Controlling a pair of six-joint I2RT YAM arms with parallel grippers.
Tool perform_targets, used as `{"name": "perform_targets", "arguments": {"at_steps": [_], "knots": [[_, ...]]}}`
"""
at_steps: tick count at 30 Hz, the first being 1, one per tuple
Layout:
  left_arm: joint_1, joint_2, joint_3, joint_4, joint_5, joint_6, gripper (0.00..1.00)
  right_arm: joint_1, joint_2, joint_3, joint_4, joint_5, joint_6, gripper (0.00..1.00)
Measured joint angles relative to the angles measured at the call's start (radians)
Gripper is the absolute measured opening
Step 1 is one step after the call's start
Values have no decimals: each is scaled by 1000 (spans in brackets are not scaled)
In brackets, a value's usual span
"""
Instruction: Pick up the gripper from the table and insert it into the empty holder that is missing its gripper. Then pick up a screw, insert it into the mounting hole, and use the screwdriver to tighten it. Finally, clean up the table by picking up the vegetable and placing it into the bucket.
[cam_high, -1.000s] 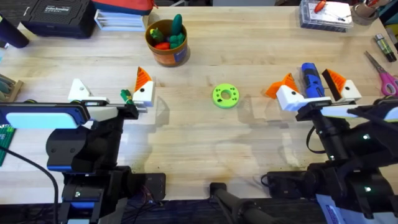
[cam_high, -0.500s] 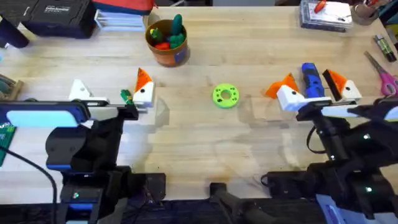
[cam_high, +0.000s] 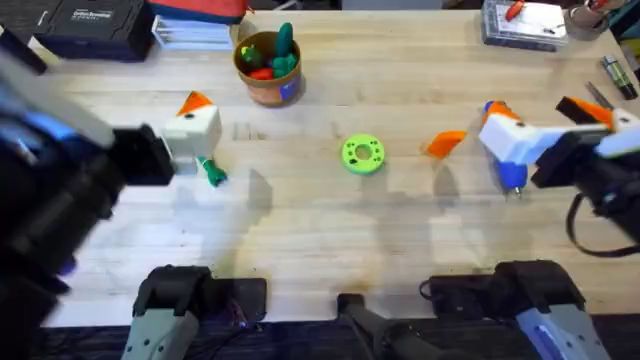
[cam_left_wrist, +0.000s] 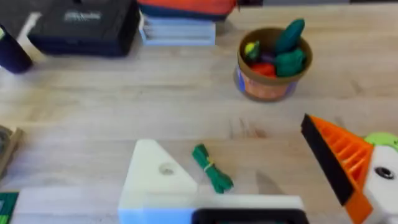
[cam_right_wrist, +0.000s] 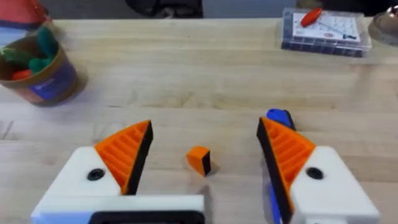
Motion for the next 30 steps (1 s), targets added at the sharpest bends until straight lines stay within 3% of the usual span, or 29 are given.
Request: {"name": "perform_targets", "arguments": {"at_steps": [4,11,12,13,16,17,20,21,30], "knots": [[0,162,117,-96,10,0,985,0,112,107,-82,-18,3,994],[0,282,135,-194,23,0,985,0,173,131,-118,-26,3,993],[0,291,135,-198,23,-2,925,0,173,131,-118,-26,3,993],[0,298,135,-200,20,0,797,0,173,131,-118,-26,3,993],[0,314,135,-196,5,2,324,0,173,131,-120,-28,3,994],[0,318,135,-189,-1,4,407,0,173,131,-122,-29,3,994],[0,320,135,-137,9,-6,880,0,173,131,-142,-29,3,994],[0,320,135,-107,29,-9,958,0,173,131,-150,-29,3,994],[0,320,136,301,378,11,985,0,173,131,-241,-29,3,994]]}}
